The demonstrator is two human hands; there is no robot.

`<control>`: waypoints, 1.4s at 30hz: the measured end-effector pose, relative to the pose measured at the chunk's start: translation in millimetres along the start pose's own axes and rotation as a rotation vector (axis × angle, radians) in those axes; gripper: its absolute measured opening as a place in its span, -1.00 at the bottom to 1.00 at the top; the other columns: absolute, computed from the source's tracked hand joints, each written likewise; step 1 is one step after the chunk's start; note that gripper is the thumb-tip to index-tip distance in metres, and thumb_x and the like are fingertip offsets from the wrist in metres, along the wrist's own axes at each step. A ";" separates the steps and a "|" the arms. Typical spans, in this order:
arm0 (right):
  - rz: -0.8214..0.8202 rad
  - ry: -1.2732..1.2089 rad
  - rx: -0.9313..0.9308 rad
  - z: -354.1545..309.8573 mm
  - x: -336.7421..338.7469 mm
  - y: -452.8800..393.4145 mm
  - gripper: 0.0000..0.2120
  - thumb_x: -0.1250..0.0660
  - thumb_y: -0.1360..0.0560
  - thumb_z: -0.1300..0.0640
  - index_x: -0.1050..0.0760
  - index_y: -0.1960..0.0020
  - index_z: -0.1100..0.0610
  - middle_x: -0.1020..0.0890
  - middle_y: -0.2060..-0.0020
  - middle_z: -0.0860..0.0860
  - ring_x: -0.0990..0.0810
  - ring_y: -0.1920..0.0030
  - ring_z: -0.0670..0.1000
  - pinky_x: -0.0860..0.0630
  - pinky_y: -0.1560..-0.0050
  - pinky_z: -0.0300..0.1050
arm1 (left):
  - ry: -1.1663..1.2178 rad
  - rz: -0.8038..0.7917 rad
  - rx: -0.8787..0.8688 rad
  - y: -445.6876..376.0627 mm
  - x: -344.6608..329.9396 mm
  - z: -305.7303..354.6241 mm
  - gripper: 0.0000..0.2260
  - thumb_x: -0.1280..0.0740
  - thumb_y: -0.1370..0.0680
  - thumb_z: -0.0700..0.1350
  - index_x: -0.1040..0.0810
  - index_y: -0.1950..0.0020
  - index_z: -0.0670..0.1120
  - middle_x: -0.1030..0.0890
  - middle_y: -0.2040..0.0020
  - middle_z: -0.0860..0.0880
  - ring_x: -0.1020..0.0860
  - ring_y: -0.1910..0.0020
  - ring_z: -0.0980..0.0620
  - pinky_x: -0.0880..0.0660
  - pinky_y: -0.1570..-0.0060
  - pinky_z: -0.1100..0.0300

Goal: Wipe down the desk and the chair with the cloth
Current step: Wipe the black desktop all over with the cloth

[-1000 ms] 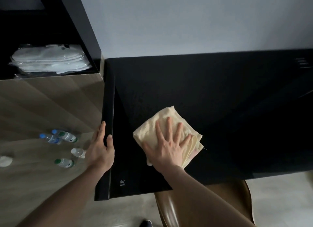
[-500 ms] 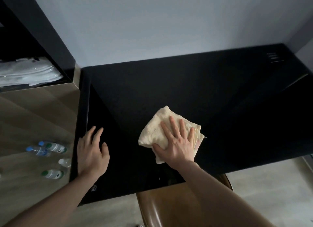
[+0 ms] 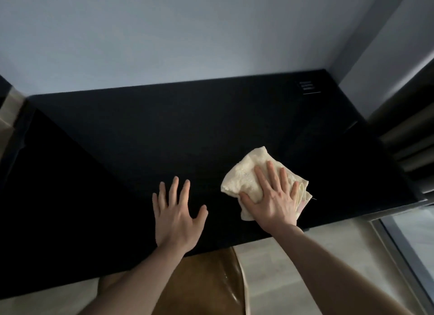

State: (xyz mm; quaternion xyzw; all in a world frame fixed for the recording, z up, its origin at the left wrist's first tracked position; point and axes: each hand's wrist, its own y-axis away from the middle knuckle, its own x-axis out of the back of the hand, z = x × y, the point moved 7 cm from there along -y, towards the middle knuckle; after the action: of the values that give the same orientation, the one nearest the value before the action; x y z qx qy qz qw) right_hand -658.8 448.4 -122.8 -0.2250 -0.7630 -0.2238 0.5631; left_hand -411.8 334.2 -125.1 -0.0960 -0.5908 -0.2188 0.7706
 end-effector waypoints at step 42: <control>0.090 0.018 -0.180 251.8 90.1 -130.2 -0.23 -0.17 -0.55 -0.47 -0.22 -0.67 -0.18 -0.06 -0.73 -0.07 0.06 -0.71 0.10 0.17 -0.62 0.44 | -0.064 0.063 0.133 -2.0 -7.1 11.8 -0.28 -0.08 -0.57 0.31 -0.22 -0.71 0.09 -0.13 -0.74 0.04 -0.05 -0.72 -0.15 -0.01 -0.67 -0.20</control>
State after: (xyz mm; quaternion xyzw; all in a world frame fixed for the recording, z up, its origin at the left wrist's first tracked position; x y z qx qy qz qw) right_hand -951.2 502.6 -114.7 -0.3068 -0.7238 -0.2679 0.5570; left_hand -424.4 338.8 -128.7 -0.0701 -0.6250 -0.1514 0.7626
